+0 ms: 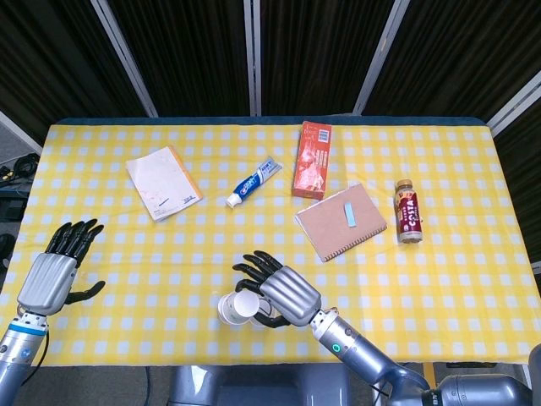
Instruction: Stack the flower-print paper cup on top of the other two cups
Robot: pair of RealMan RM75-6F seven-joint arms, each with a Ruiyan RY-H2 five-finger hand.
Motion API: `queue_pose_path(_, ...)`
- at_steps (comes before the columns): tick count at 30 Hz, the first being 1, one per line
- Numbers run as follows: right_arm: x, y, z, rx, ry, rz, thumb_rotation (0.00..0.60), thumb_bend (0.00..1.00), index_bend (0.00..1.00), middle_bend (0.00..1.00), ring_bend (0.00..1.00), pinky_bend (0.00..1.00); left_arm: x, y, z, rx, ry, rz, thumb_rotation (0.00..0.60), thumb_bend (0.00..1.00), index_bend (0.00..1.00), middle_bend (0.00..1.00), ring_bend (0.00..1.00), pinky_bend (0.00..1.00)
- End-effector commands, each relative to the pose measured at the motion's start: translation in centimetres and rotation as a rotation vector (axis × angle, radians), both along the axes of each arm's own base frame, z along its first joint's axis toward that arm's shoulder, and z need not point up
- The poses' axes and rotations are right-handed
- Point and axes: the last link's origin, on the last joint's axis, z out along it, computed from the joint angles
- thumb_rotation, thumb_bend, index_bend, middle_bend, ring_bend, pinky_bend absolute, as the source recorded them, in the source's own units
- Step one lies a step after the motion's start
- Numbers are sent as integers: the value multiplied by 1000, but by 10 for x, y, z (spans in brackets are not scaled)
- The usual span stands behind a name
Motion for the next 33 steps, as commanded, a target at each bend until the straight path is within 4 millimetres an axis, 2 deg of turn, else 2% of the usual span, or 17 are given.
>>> queue_pose_path(1, 0, -1, -2, 3, 0, -4, 600, 289, 467, 130, 0, 65, 0, 0, 0, -1, 0, 2, 600, 216, 0, 0, 0, 0)
queue_pose_path(20, -8, -2, -10, 8, 40, -18, 600, 281, 462, 115, 0, 42, -2, 2, -1, -14, 12, 18, 600, 215, 0, 0, 0, 0)
queue_pose_path(33, -7, 2, -7, 5, 46, -16, 600, 186, 283, 8, 0, 10, -3, 2, -2, -15, 15, 21, 600, 215, 0, 0, 0, 0)
